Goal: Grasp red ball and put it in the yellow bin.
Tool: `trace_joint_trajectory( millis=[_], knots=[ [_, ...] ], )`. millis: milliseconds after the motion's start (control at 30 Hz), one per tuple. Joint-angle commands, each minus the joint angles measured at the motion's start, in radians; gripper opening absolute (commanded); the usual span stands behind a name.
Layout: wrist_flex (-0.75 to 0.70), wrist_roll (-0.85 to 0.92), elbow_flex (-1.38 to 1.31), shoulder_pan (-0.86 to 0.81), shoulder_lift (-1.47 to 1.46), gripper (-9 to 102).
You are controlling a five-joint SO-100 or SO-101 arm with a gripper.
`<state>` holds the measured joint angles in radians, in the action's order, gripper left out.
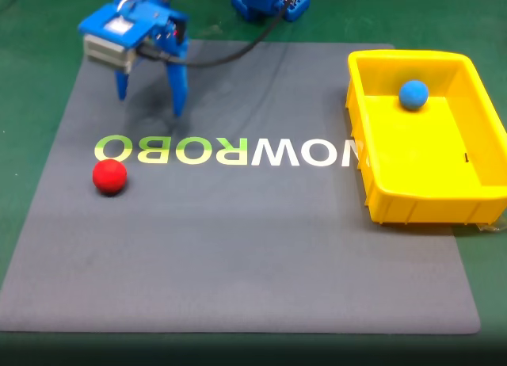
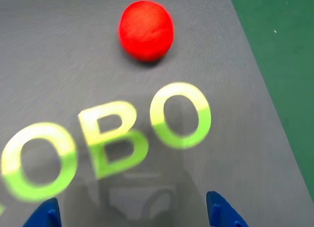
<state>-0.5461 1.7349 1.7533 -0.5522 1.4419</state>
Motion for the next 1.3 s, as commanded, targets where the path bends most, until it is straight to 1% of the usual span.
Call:
trace_joint_trajectory(
  millis=[0, 233, 533, 867, 1167, 1267],
  knots=[
    [0.032, -0.018, -0.176, -0.020, -0.077, 33],
    [0.032, -0.040, -0.430, -0.012, -0.279, 33],
    [0.026, -0.052, -0.644, -0.005, -0.451, 33],
    [0.035, -0.074, -0.744, 0.017, -0.551, 32],
    [0.130, -0.104, -0.749, 0.038, -0.606, 32],
    [0.140, -0.115, -0.772, 0.046, -0.634, 31]
  ],
)
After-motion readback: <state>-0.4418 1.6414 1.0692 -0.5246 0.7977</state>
